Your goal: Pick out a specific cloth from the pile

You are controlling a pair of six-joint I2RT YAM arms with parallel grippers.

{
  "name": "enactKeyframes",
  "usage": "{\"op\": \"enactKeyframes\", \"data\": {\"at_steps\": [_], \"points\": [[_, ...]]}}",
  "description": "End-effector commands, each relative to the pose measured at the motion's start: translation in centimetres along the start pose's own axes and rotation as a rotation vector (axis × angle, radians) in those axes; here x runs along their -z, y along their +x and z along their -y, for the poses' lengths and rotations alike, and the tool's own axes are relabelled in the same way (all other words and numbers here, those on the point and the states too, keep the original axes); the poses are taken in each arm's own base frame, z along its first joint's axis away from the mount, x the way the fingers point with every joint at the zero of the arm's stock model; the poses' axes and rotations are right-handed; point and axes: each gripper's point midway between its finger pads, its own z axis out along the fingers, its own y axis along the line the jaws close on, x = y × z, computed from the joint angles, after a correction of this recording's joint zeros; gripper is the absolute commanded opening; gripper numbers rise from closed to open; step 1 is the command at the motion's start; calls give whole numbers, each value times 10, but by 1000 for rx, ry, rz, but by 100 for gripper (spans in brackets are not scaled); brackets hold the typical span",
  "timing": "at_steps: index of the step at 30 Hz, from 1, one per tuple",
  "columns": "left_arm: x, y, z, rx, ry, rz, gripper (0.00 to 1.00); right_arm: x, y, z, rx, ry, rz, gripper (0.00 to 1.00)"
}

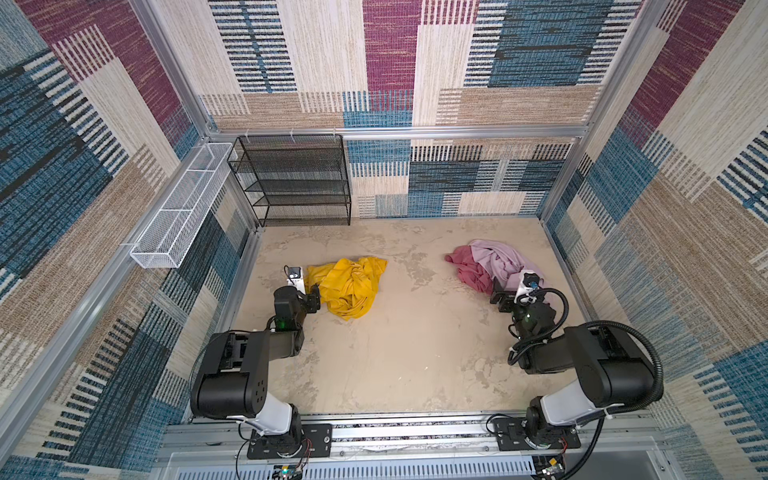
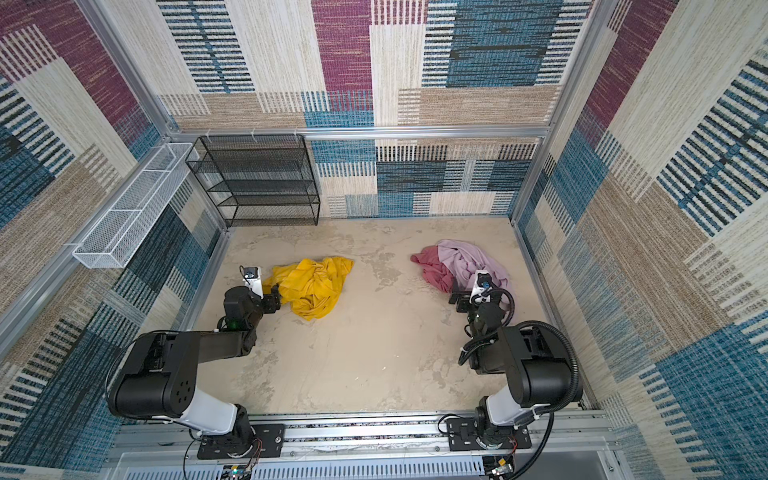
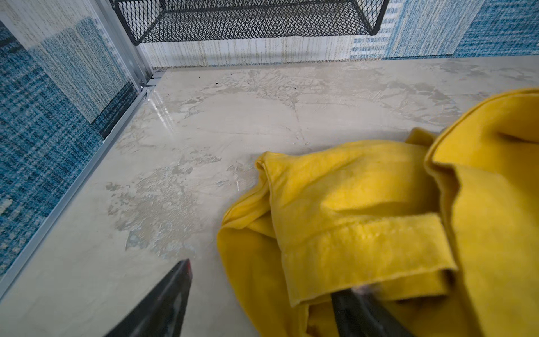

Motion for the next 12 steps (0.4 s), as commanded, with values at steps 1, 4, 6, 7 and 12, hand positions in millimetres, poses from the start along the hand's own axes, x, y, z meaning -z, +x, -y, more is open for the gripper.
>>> {"op": "enactKeyframes", "data": {"at_steps": [1,4,6,7,12], "points": [[0,-2,2,18,18,3,76,0,-8,-2,-1,-10,28,100],[0,-2,2,18,18,2,76,-1,-8,-2,-1,-10,30,100],[0,-2,2,18,18,2,76,-1,-8,-2,0,-10,27,100],[0,-2,2,18,18,3,76,-2,-7,-2,-2,-12,23,100],[0,-2,2,18,18,3,76,-1,-8,-2,-1,-13,29,100]]}}
